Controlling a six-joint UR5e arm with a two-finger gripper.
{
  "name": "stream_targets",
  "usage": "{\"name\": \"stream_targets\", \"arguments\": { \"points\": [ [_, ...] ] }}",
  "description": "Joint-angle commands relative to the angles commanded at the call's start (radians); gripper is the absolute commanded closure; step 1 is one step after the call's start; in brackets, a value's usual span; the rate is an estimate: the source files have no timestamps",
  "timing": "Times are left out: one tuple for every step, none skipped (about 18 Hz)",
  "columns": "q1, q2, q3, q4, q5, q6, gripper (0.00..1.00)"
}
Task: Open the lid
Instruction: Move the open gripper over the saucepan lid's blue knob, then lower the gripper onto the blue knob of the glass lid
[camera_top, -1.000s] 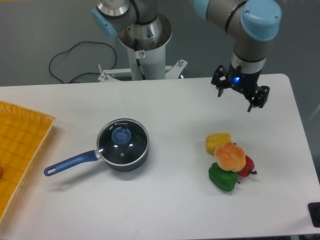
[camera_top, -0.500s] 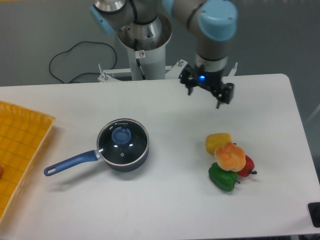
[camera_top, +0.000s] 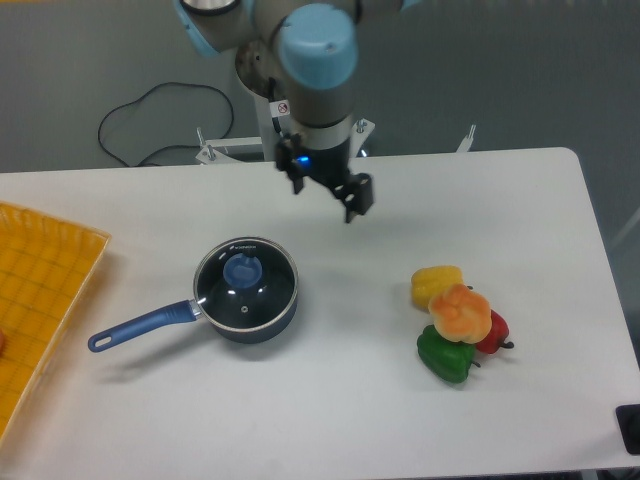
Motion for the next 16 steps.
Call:
{"name": "stream_targets", "arguments": {
  "points": [
    [-0.02, -0.017, 0.0, 0.023, 0.002, -0.02, 0.0],
    [-0.043, -0.04, 0.0, 0.043, 0.003, -0.028, 0.0],
    [-0.052, -0.057, 0.0, 0.054, 0.005, -0.029, 0.01],
    [-0.054, -0.068, 0.0, 0.06, 0.003, -0.031, 0.01],
    [-0.055, -0.078, 0.0, 0.072, 0.002, -0.033, 0.01],
    [-0.055, -0.086, 0.0, 0.089, 0.002, -0.034, 0.01],
    [-0.058, -0.092, 0.0, 0.097, 0.002, -0.036, 0.01],
    [-0.069, -0.095, 0.0, 0.098, 0.002, -0.037, 0.01],
    [-0.072, -0.095, 0.0, 0.098, 0.0, -0.042, 0.01],
    [-0.074, -0.097, 0.0, 0.098, 0.0, -0.042, 0.01],
    [-0.074, -0.098, 0.0, 0.098, 0.0, -0.043, 0.01],
    [-0.075, -0.1, -0.002, 0.098, 0.0, -0.049, 0.01],
    [-0.078, -0.103, -0.002, 0.098, 0.0, -0.062, 0.01],
    [-0.086, -0.104, -0.002, 0.098, 0.0, -0.074, 0.01],
    [-0.092, -0.106, 0.0, 0.1, 0.0, -0.077, 0.01],
    [-0.094, -0.112, -0.002, 0.098, 0.0, -0.079, 0.01]
  ]
}}
